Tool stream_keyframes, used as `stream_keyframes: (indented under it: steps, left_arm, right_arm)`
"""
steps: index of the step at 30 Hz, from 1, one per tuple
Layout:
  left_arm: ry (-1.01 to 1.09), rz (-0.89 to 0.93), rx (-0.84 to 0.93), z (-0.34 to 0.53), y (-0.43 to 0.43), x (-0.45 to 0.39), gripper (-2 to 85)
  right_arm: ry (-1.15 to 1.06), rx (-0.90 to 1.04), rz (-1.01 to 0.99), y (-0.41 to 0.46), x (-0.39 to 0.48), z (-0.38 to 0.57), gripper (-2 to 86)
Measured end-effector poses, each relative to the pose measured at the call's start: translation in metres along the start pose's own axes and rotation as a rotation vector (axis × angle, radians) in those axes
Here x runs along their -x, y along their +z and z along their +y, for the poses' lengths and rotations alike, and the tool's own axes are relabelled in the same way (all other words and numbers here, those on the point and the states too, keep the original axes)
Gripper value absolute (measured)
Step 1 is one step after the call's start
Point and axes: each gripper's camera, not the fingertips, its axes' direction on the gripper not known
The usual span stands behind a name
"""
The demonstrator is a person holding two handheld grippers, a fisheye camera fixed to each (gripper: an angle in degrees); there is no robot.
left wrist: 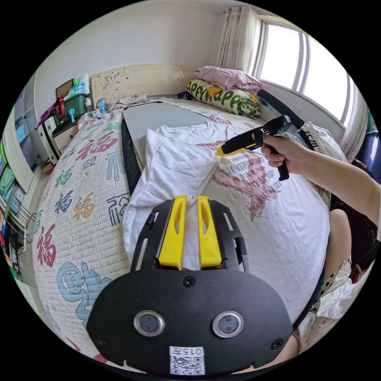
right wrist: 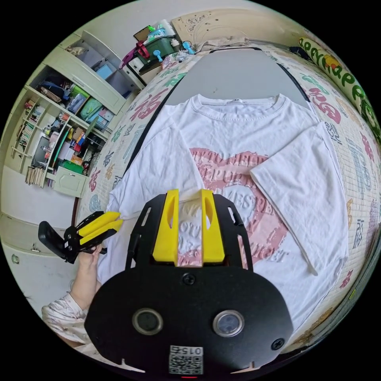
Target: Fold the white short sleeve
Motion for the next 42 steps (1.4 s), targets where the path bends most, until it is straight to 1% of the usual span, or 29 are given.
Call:
stream_keyframes:
  steps: [2,7,9,14,19,25,27,29,30,32,33,35,36,38,39,41,42]
  left_arm:
    - [0.004,-0.011,0.042,-0.005,0.016,0.003,4.8]
    - [0.011,-0.019,0.069,-0.014,0.026,0.011,1.5]
    - [0.012,-0.009,0.071,-0.016,0.026,0.015,0.7]
    - [0.037,-0.001,0.073,-0.029,0.022,0.02,-0.5]
    - [0.08,-0.028,0.088,-0.044,0.012,0.014,-0.6]
    - [0.062,-0.017,0.091,-0.073,0.003,0.015,0.6]
    - [0.057,-0.002,0.089,-0.082,-0.004,0.017,2.4]
    - [0.065,0.007,0.079,-0.1,-0.021,0.023,5.6]
    - [0.065,0.003,0.073,-0.106,-0.026,0.027,6.2]
    - [0.04,-0.001,0.032,-0.138,-0.049,0.05,7.0]
    - [0.025,0.004,0.02,-0.148,-0.053,0.058,7.2]
    - [-0.029,0.047,-0.032,-0.203,-0.061,0.092,8.5]
    - [-0.036,0.05,-0.032,-0.222,-0.058,0.099,9.1]
    - [-0.094,0.063,-0.024,-0.296,-0.034,0.129,10.7]
    - [-0.108,0.074,-0.023,-0.314,-0.026,0.136,10.9]
    - [-0.177,0.122,-0.01,-0.378,0.012,0.163,11.2]
    - [-0.181,0.127,-0.005,-0.393,0.021,0.167,11.2]
  right_arm:
    - [-0.007,-0.009,0.044,-0.002,0.009,0.004,6.2]
    - [-0.051,-0.005,0.089,-0.01,0.028,0.013,1.0]
    - [-0.08,-0.004,0.112,-0.013,0.041,0.017,0.0]
    - [-0.155,0.006,0.242,-0.016,0.094,0.026,-0.7]
    - [-0.199,0.019,0.322,-0.023,0.137,0.032,-0.7]
    - [-0.19,0.019,0.313,-0.045,0.171,0.037,0.0]
    - [-0.205,0.022,0.288,-0.055,0.178,0.038,1.2]
    - [-0.201,0.024,0.244,-0.08,0.177,0.038,6.6]
    - [-0.2,0.01,0.226,-0.09,0.174,0.04,7.3]
    - [-0.148,-0.063,0.162,-0.142,0.147,0.042,8.3]
    - [-0.131,-0.084,0.151,-0.156,0.139,0.042,8.5]
    - [-0.085,-0.169,0.151,-0.211,0.103,0.039,8.9]
    - [-0.068,-0.189,0.159,-0.223,0.094,0.037,8.9]
    - [0.007,-0.246,0.168,-0.262,0.064,0.026,9.7]
    - [0.023,-0.259,0.162,-0.269,0.058,0.022,10.0]
    - [0.072,-0.312,0.116,-0.292,0.039,0.007,11.3]
    - [0.075,-0.321,0.105,-0.295,0.037,0.003,11.7]
